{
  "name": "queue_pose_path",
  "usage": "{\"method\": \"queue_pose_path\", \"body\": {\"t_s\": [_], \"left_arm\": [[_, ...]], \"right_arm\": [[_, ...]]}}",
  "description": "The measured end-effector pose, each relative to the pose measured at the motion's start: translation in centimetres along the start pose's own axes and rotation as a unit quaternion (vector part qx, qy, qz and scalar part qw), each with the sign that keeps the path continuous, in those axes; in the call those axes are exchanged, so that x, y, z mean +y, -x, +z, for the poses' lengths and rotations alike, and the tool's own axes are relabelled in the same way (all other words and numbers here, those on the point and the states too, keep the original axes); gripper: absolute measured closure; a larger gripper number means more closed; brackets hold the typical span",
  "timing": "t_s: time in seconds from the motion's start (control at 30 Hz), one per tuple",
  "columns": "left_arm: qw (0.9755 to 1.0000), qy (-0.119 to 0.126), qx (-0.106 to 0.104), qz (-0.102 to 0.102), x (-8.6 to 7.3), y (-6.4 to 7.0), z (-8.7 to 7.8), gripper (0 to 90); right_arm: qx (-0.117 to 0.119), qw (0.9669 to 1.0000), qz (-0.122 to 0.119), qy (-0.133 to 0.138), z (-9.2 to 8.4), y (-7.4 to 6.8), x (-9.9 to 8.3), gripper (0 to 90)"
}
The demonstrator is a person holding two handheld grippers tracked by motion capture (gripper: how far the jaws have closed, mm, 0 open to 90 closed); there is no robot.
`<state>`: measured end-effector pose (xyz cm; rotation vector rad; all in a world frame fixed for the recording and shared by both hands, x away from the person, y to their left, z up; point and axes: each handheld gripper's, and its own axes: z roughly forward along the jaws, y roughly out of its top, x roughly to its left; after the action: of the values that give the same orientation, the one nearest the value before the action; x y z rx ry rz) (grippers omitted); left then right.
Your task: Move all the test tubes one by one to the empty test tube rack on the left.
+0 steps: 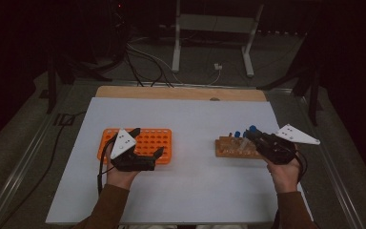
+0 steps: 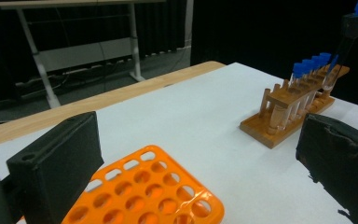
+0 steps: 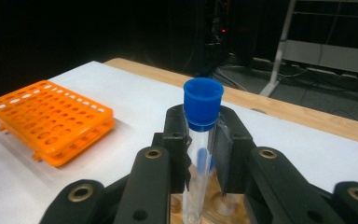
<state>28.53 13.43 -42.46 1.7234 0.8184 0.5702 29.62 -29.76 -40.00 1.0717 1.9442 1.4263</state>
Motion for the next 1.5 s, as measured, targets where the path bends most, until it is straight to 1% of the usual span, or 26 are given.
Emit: {"method": "queue_pose_path", "body": {"t_s": [0.07, 0.1, 0.17, 0.27, 0.33, 0.37, 0.47, 0.5, 0.73, 0.87, 1.0, 1.13, 1.17, 1.2, 1.27, 1.33, 1.47, 1.5], "left_arm": [[1.0000, -0.001, -0.004, 0.000, 0.1, 0.1, 0.4, 1.3], [1.0000, 0.000, -0.009, -0.001, 0.1, 0.2, 0.5, 3.8], [0.9998, 0.001, -0.018, -0.002, 0.2, 0.3, 0.8, 4.9], [0.9998, 0.002, -0.022, 0.000, 0.4, 0.6, 1.2, 5.3], [0.9996, 0.001, -0.027, 0.002, 0.5, 0.8, 1.5, 5.2], [0.9996, 0.003, -0.030, 0.000, 0.6, 0.9, 1.7, 5.2], [0.9993, -0.002, -0.037, 0.003, 0.7, 1.2, 2.2, 5.2], [0.9992, -0.005, -0.040, 0.003, 0.8, 1.3, 2.4, 5.2], [0.9986, -0.024, -0.046, 0.007, 0.7, 2.1, 4.0, 1.7], [0.9981, -0.028, -0.054, 0.008, 0.7, 2.6, 4.9, 1.3], [0.9973, -0.030, -0.067, 0.004, 0.8, 3.0, 5.8, 1.4], [0.9962, -0.038, -0.079, 0.003, 0.9, 3.6, 6.6, 2.1], [0.9961, -0.040, -0.078, 0.005, 1.0, 3.8, 6.7, 2.9], [0.9957, -0.040, -0.083, 0.005, 1.0, 4.0, 6.9, 4.6], [0.9945, -0.045, -0.094, 0.008, 1.0, 4.3, 7.2, 5.8], [0.9939, -0.048, -0.098, 0.013, 1.0, 4.7, 7.5, 8.4], [0.9935, -0.047, -0.103, 0.014, 1.1, 5.2, 8.0, 23.0], [0.9934, -0.046, -0.104, 0.014, 1.2, 5.3, 8.2, 23.0]], "right_arm": [[0.009, 1.0000, -0.004, 0.001, 0.5, -0.6, 0.2, 77.0], [0.012, 0.9999, -0.005, -0.001, 0.7, -0.8, 0.3, 76.9], [0.014, 0.9999, -0.006, -0.001, 0.9, -1.0, 0.4, 76.9], [0.022, 0.9997, -0.009, -0.001, 1.5, -1.5, 0.6, 77.0], [0.031, 0.9995, -0.009, -0.001, 2.2, -2.1, 0.8, 76.9], [0.034, 0.9994, -0.010, -0.001, 2.4, -2.3, 0.9, 76.9], [0.043, 0.9990, -0.012, -0.002, 3.1, -2.9, 1.0, 76.9], [0.043, 0.9990, -0.012, -0.002, 3.1, -2.9, 1.0, 76.9], [0.063, 0.9978, -0.016, -0.005, 4.6, -4.4, 1.2, 76.9], [0.071, 0.9973, -0.016, -0.008, 5.5, -5.0, 1.2, 76.9], [0.081, 0.9966, -0.015, -0.010, 6.2, -5.6, 1.1, 76.9], [0.089, 0.9959, -0.015, -0.011, 6.8, -6.1, 1.0, 76.9], [0.091, 0.9957, -0.014, -0.011, 6.9, -6.3, 1.0, 76.9], [0.095, 0.9953, -0.015, -0.012, 7.2, -6.5, 1.0, 76.9], [0.097, 0.9951, -0.015, -0.012, 7.3, -6.7, 1.0, 76.9], [0.101, 0.9947, -0.016, -0.012, 7.4, -6.9, 1.0, 76.9], [0.114, 0.9933, -0.014, -0.010, 7.7, -7.6, 1.0, 76.9], [0.114, 0.9933, -0.014, -0.010, 7.7, -7.6, 1.0, 76.9]]}}
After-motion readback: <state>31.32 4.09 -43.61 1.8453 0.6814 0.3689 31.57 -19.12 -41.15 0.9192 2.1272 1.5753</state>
